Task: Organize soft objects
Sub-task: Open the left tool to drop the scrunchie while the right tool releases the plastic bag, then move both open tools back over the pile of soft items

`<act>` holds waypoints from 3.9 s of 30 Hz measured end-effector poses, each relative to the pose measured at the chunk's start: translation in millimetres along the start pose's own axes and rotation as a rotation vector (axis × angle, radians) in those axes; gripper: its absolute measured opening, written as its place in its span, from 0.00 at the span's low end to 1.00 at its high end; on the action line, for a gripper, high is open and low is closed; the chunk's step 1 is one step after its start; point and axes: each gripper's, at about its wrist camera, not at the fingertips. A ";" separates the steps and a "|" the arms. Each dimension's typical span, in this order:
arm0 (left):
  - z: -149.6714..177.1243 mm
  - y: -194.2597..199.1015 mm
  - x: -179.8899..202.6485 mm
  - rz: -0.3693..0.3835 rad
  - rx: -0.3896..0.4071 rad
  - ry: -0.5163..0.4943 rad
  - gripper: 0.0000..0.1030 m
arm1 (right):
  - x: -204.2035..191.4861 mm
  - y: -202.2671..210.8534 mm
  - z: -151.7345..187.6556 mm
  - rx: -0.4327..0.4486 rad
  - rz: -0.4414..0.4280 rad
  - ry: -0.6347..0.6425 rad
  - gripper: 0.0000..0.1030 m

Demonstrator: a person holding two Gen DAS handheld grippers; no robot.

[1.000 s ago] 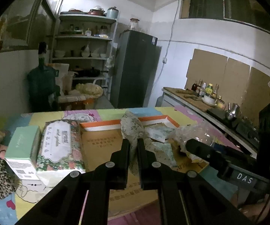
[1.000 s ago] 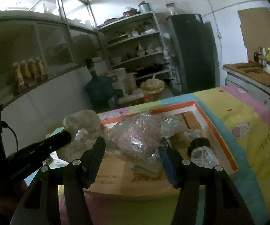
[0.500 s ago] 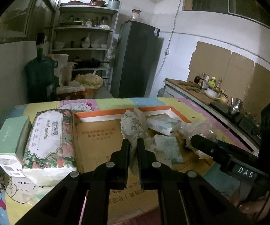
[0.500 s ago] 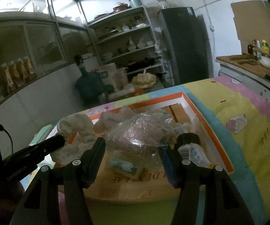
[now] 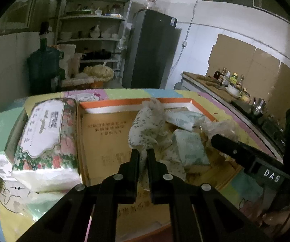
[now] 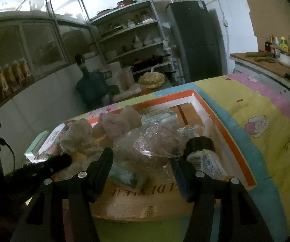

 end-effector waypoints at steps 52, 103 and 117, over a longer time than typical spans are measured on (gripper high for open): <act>3.0 29.8 2.1 0.011 0.028 0.021 0.47 | 3.9 18.8 -6.4 0.018 0.092 -0.014 0.75; 34.0 153.6 -19.5 -0.149 0.199 0.017 0.47 | -93.7 100.5 10.8 0.125 -0.018 0.125 0.76; 50.1 200.2 -81.5 -0.239 0.255 0.113 0.47 | -151.6 94.4 23.1 0.098 -0.082 0.206 0.76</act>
Point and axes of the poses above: each gripper's, at about its wrist camera, not at the fingertips, and y roughly against the way its jaws point, x to its right, z to its underside, and after that the axes turned 8 degrees about z, right-handed
